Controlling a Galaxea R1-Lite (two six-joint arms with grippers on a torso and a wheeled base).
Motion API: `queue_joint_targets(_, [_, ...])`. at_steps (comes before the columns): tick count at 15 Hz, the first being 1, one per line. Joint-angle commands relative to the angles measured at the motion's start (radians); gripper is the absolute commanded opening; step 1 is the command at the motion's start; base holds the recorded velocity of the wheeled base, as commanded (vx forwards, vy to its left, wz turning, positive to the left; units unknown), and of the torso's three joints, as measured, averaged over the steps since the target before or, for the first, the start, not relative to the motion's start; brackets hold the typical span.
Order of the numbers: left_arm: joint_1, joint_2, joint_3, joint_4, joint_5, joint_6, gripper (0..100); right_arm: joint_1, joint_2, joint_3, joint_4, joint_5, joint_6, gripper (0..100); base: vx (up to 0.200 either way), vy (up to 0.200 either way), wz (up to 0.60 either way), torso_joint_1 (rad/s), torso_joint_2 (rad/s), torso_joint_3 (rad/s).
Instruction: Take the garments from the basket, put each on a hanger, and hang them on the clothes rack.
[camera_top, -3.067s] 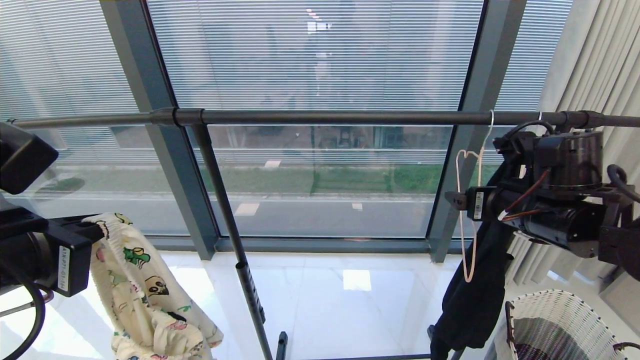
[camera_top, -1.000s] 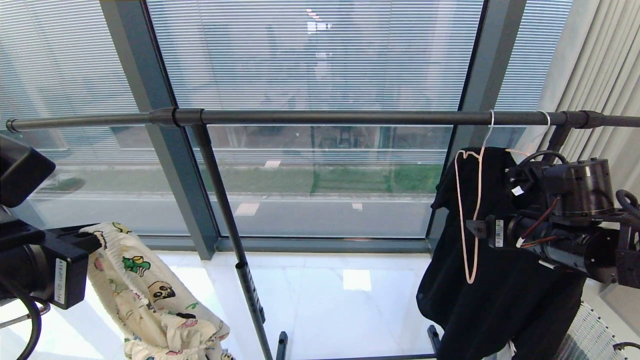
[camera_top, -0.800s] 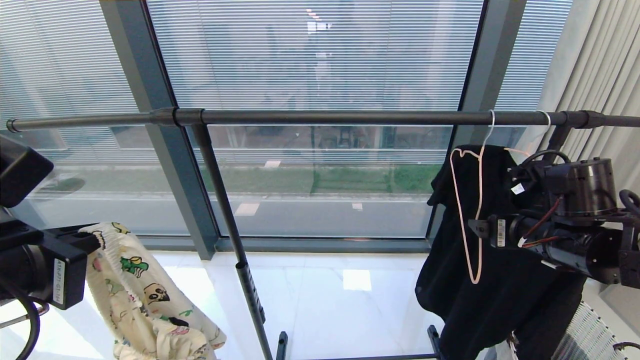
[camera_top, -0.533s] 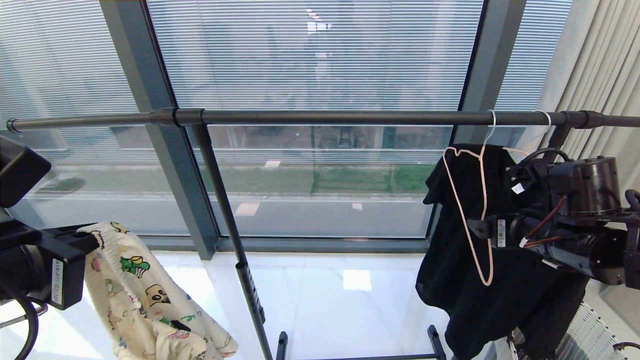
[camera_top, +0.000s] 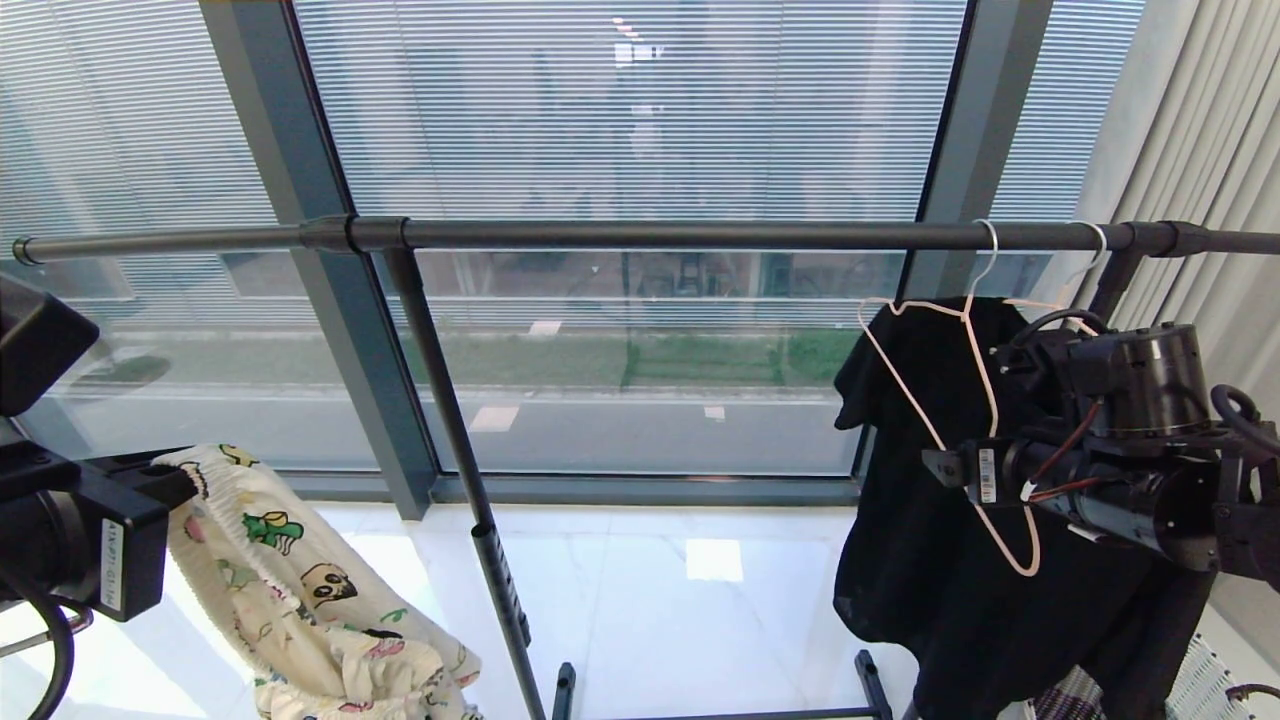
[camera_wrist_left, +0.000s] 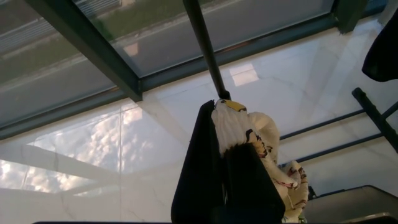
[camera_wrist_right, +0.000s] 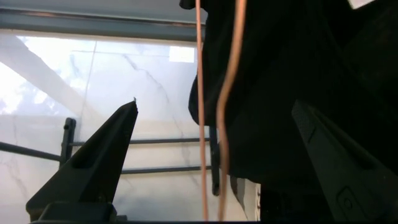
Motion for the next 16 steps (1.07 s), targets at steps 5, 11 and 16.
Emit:
queue_joint_targets(5, [0.000, -0.001, 0.000, 0.000, 0.002, 0.000, 0, -0.027, 0.036, 0.002, -0.071, 0.044, 0.001, 100, 0.000, 0.000, 0.00, 0.000, 0.00, 0.000])
queue_joint_targets(11, [0.000, 0.001, 0.000, 0.000, 0.002, 0.000, 0, -0.024, 0.033, 0.001, -0.073, 0.055, 0.001, 100, 0.000, 0.000, 0.00, 0.000, 0.00, 0.000])
queue_joint_targets(16, [0.000, 0.003, 0.000, 0.000, 0.000, 0.002, 0, -0.021, 0.033, 0.001, -0.073, 0.055, 0.001, 100, 0.000, 0.000, 0.00, 0.000, 0.00, 0.000])
